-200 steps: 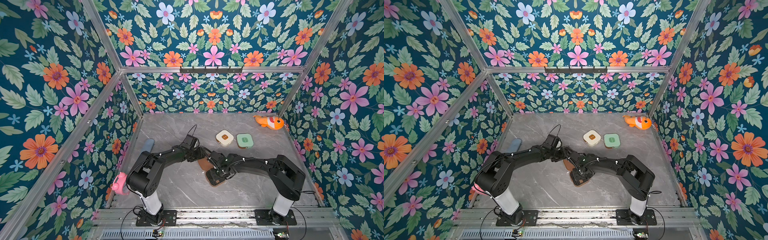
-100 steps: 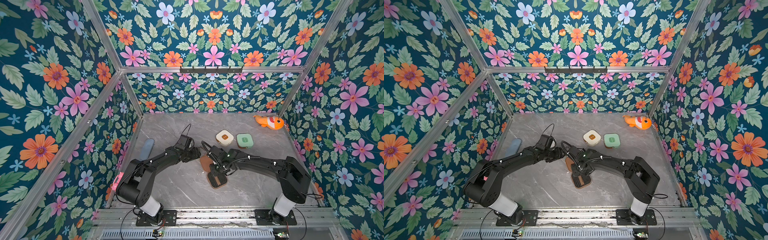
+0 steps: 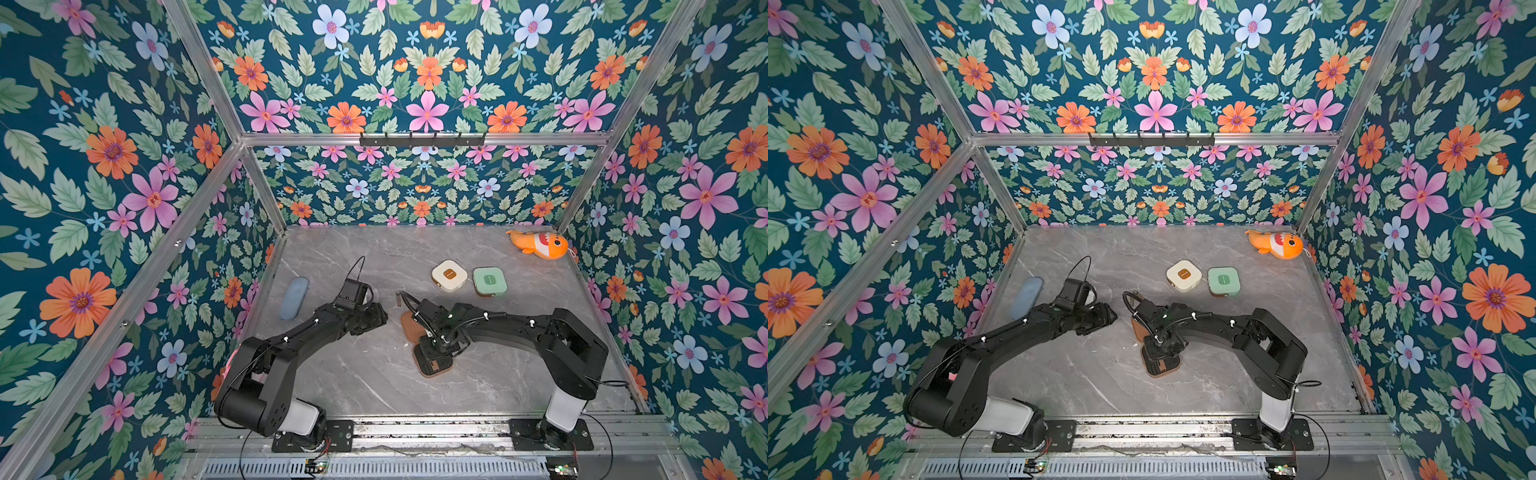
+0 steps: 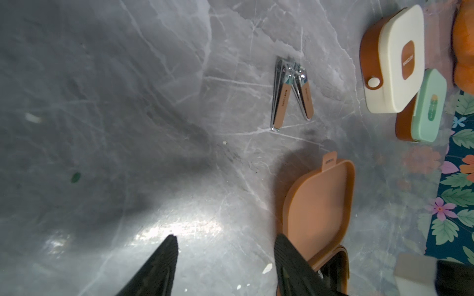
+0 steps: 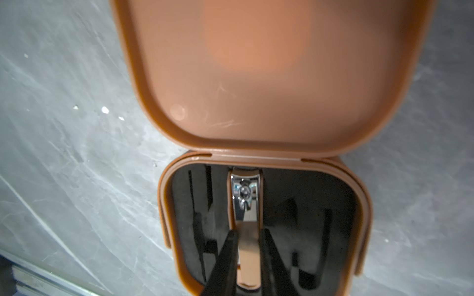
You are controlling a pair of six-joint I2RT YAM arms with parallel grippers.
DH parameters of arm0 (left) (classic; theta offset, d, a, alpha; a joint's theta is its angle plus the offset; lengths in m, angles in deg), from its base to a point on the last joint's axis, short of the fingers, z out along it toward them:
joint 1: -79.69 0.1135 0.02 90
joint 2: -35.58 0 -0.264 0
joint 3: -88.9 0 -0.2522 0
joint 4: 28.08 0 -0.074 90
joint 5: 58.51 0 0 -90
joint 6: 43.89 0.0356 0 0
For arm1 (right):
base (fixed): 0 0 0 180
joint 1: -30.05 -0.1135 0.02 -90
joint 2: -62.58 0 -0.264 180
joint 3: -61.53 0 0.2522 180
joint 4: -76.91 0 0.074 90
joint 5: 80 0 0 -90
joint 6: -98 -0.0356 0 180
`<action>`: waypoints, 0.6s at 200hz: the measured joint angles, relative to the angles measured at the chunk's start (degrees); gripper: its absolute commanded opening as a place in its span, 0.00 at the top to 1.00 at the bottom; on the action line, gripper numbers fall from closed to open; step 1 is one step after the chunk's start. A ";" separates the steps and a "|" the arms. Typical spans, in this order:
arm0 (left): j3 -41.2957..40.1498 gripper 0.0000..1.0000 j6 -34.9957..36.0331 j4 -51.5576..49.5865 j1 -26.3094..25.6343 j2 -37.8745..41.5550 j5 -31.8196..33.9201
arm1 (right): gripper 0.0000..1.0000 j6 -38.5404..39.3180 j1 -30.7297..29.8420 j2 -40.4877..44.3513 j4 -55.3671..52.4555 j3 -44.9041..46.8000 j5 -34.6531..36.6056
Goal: Organize nail clipper sets
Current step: Place the nail clipper in the storage box, then pick up the nail clipper from the center of the board.
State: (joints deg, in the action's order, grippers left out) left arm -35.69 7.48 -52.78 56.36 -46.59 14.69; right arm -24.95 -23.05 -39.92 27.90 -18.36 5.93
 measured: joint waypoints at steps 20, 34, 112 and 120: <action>-0.74 0.36 0.09 -0.02 0.68 1.40 -0.04 | 0.66 0.33 0.15 1.73 -1.92 -2.32 0.50; -1.40 0.36 0.17 -0.02 1.18 2.25 -0.15 | 0.59 0.87 0.85 2.82 -2.54 -4.66 0.87; -8.48 0.36 -0.52 1.38 2.32 7.87 -1.14 | 0.41 8.09 9.05 -7.87 -8.50 -24.92 2.73; -9.20 0.36 -0.92 1.70 2.34 8.57 -1.16 | 0.41 9.14 9.84 -10.25 -8.96 -27.91 2.75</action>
State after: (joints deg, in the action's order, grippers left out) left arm -44.89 6.56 -51.08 58.70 -38.02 13.53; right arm -15.81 -13.21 -50.17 18.94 -46.27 8.68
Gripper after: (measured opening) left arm 0.639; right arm 0.584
